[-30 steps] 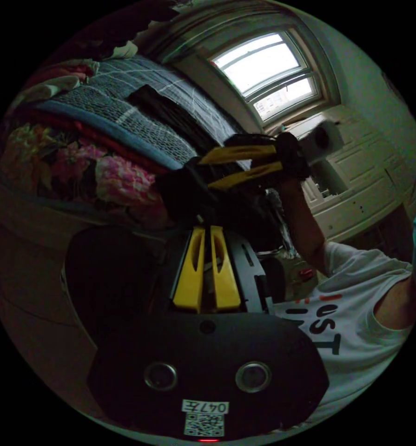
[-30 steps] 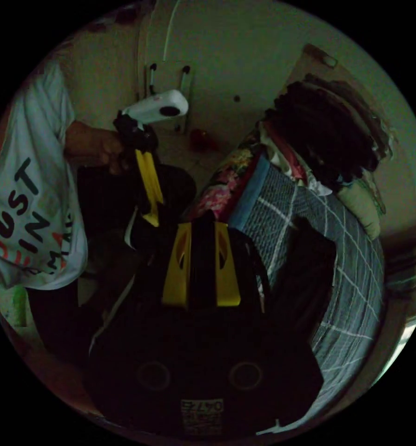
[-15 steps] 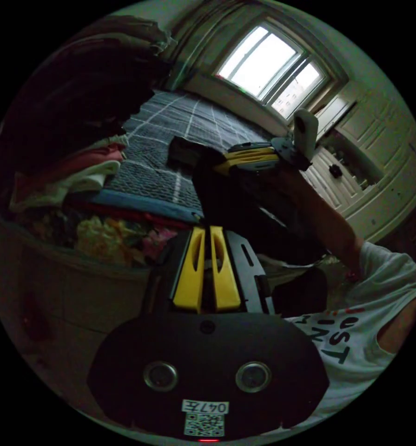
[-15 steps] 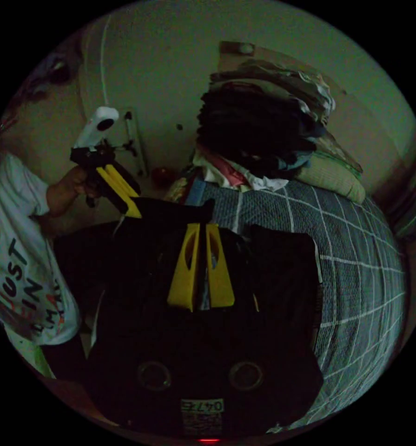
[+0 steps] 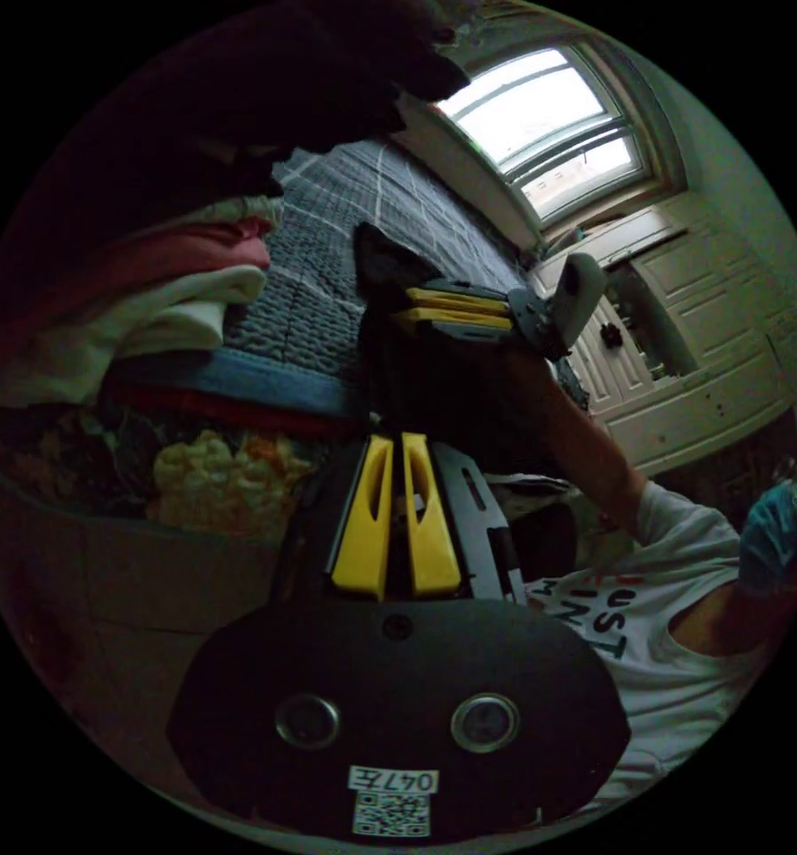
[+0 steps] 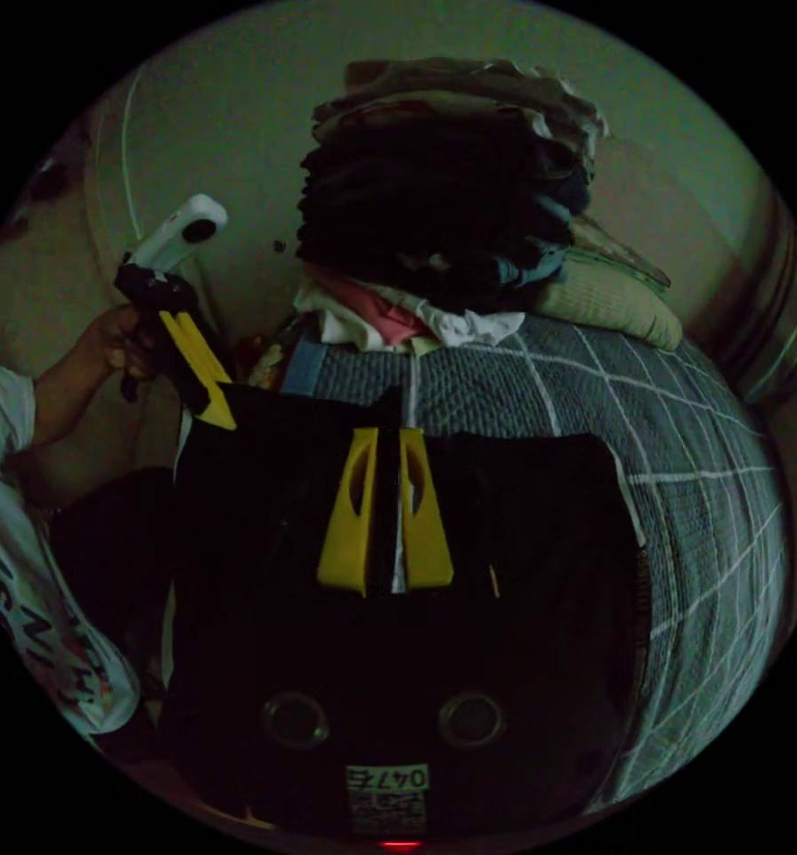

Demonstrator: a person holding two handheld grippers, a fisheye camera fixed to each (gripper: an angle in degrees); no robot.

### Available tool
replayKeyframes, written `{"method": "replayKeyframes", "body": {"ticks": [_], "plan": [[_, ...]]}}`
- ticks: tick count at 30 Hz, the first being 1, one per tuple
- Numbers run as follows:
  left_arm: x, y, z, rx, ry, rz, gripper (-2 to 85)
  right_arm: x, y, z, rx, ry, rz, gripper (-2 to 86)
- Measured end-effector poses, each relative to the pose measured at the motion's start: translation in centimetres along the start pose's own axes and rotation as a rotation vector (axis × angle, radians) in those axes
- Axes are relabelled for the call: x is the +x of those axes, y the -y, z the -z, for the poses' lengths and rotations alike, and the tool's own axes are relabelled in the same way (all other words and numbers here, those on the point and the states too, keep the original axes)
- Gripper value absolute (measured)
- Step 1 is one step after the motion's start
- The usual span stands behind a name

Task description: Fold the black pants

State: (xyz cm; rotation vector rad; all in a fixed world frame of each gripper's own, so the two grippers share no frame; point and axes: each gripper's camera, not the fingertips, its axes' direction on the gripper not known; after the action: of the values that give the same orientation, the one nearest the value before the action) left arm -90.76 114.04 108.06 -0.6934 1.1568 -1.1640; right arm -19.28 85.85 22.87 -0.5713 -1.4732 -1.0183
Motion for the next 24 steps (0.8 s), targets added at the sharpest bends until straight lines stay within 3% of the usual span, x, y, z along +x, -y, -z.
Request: {"method": "replayKeyframes", "body": {"ticks": [3,7,11,13,16,20,24], "plan": [[-1.6,1.3,-0.9,-0.046,0.001,0.026,-0.9,-0.6,-2.1,1.9,-0.101,-0.013,-0.046,6.5],[-2.5,2.7,-0.9,-0.041,-0.028,0.039,-0.9,-1.3,-8.7,13.1,0.173,-0.042,-0.258,7.9],[-3.2,4.2,-0.7,-0.031,-0.039,0.042,-0.9,-6.6,-21.2,26.9,0.28,-0.3,-0.403,6.4],[-3.5,4.9,-0.7,-0.028,-0.049,0.052,-0.9,-9.2,-27.5,32.2,0.204,-0.472,-0.509,5.7],[-3.7,6.1,-0.6,-0.024,-0.052,0.062,-0.9,-13.3,-37.5,39.1,-0.081,-0.657,-0.659,5.7],[-3.2,7.9,-0.1,-0.018,-0.037,0.063,-0.9,-18.4,-48.3,45.7,-0.348,-0.654,-0.818,9.0],[-1.8,9.9,1.0,0.019,-0.026,0.054,-0.8,-21.5,-54.3,50.1,-0.386,-0.677,-0.911,9.8]]}}
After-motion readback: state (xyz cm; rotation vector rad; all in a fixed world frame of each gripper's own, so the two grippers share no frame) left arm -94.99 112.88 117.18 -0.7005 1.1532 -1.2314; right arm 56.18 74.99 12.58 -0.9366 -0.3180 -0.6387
